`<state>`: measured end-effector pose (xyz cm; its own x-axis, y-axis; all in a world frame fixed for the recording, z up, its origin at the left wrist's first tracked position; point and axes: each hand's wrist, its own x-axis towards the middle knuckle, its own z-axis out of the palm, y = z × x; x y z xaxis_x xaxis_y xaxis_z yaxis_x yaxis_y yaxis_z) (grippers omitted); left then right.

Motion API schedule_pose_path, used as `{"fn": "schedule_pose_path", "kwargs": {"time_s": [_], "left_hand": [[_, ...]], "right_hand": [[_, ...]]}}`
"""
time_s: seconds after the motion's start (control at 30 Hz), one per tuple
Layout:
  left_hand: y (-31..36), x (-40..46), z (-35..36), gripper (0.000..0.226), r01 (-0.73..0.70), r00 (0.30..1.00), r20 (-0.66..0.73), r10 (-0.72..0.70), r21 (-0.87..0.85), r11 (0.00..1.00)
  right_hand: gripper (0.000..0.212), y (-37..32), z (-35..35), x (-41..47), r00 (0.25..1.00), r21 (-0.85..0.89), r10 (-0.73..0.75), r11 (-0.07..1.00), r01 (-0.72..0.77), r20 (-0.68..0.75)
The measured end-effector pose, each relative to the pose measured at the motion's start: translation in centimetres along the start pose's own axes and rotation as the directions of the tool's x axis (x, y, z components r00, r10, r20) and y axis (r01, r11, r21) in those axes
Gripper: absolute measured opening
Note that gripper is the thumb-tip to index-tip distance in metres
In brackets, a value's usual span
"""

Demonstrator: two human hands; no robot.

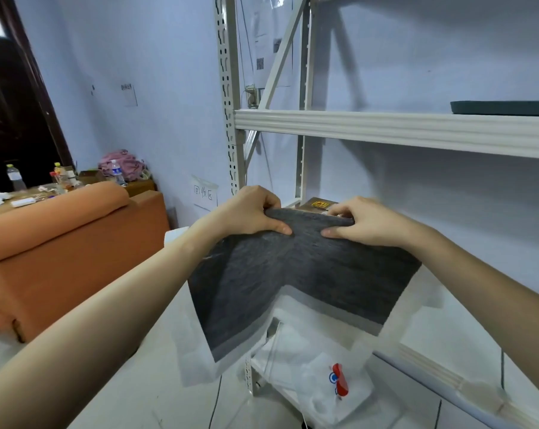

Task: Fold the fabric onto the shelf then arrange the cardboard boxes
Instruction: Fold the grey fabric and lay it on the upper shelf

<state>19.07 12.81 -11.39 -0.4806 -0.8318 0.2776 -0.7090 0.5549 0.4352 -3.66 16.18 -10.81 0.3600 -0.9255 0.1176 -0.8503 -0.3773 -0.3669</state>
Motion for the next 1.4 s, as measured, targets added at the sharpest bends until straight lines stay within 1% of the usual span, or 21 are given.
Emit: {"fn": "schedule_pose_path", "kwargs": {"time_s": [0.03,0.13,0.23,0.33,0.43,0.53,0.6,0.63,0.7,0.73,0.83,0.93,0.97,1.03,1.1,1.13,1.2,1.23,1.27,1.33,1.4], "left_hand": [[0.0,0.0,-0.1,0.044,-0.010,1.000,-0.027,0.009,-0.016,1.000],[0.1,-0.1,-0.3,0.040,-0.033,0.998,-0.051,0.033,0.002,0.999],[-0.1,-0.4,-0.3,0.055,-0.036,0.999,-0.003,0.036,0.092,0.995],[-0.9,-0.7,-0.4,0.052,-0.020,1.000,0.008,0.019,0.151,0.988],[-1.2,-0.6,-0.3,0.046,-0.003,1.000,0.016,0.000,0.208,0.978],[-1.1,-0.3,-0.4,0.042,0.014,1.000,0.001,-0.014,0.192,0.981],[-1.0,-0.2,-0.7,0.040,0.013,1.000,-0.020,-0.010,0.162,0.987],[-1.0,-0.2,-0.8,0.037,0.010,1.000,-0.029,-0.006,0.150,0.989],[-0.8,-0.4,-1.2,0.030,0.003,0.999,-0.046,0.003,0.128,0.992],[-0.9,-0.4,-1.4,0.028,0.000,0.999,-0.051,0.006,0.114,0.994],[-1.3,-0.6,-1.4,0.031,0.004,0.999,-0.049,0.000,0.096,0.995],[-1.3,-0.9,-1.2,0.046,0.037,0.999,-0.020,-0.035,0.125,0.992],[-1.2,-0.8,-1.0,0.046,0.053,0.999,0.003,-0.054,0.152,0.987],[-0.9,-0.5,-0.4,0.037,0.066,0.997,0.025,-0.073,0.218,0.974],[-0.3,-0.4,0.2,0.036,0.103,0.995,-0.010,-0.103,0.243,0.965],[-0.4,-0.1,0.4,0.036,0.116,0.993,-0.046,-0.108,0.226,0.967],[-0.6,0.3,0.8,0.026,0.141,0.985,-0.116,-0.125,0.142,0.980],[-0.6,0.4,0.9,0.028,0.150,0.979,-0.148,-0.139,0.066,0.986],[-0.3,0.4,0.8,0.035,0.148,0.975,-0.158,-0.154,-0.049,0.988],[0.7,0.2,0.5,0.045,0.117,0.983,-0.099,-0.157,-0.322,0.939],[1.4,-0.1,-0.3,0.046,0.126,0.986,-0.037,-0.162,-0.465,0.876]], "right_hand": [[0.019,-0.1,0.1,0.0,1.000,0.019,0.002,1.000,-0.002,-0.011],[0.033,-0.2,0.3,0.2,0.997,0.043,0.026,0.999,-0.023,-0.075],[0.030,-0.1,0.1,0.3,0.990,0.025,0.062,0.998,-0.059,-0.123],[0.016,0.0,-0.2,0.5,0.991,-0.008,0.066,0.998,-0.067,-0.118],[0.019,0.0,-0.2,0.7,0.990,-0.028,0.051,0.998,-0.055,-0.128],[0.030,0.0,-0.1,1.0,0.990,-0.038,0.034,0.998,-0.040,-0.140],[0.031,0.0,-0.2,1.0,0.991,-0.026,0.020,0.999,-0.023,-0.130],[0.028,0.0,-0.2,0.9,0.994,-0.007,0.007,1.000,-0.008,-0.111],[0.016,-0.2,-0.1,0.7,0.998,0.025,-0.029,0.999,0.030,-0.057],[0.014,-0.2,0.0,0.6,0.998,0.030,-0.039,0.999,0.040,-0.039],[0.021,-0.1,0.1,0.7,0.999,0.011,-0.022,1.000,0.022,-0.042],[0.023,-0.2,0.4,0.9,0.997,-0.004,-0.001,1.000,0.001,-0.082],[0.024,-0.3,0.6,1.0,0.996,-0.010,-0.006,1.000,0.005,-0.086],[0.027,-0.7,1.3,1.3,0.995,-0.030,-0.024,0.999,0.022,-0.093],[0.027,-1.2,1.9,1.3,0.993,-0.055,-0.045,0.998,0.039,-0.108],[0.028,-1.5,2.2,1.2,0.991,-0.051,-0.060,0.997,0.055,-0.120],[0.029,-2.3,2.5,1.1,0.986,-0.014,-0.103,0.995,0.102,-0.129],[0.027,-2.7,2.7,1.0,0.983,0.009,-0.131,0.991,0.133,-0.128],[0.025,-3.0,2.9,0.9,0.980,0.033,-0.154,0.987,0.159,-0.126],[0.031,-3.4,3.3,0.7,0.977,0.088,-0.174,0.979,0.185,-0.127],[0.038,-3.5,3.4,0.6,0.976,0.160,-0.162,0.970,0.185,-0.146]]}}
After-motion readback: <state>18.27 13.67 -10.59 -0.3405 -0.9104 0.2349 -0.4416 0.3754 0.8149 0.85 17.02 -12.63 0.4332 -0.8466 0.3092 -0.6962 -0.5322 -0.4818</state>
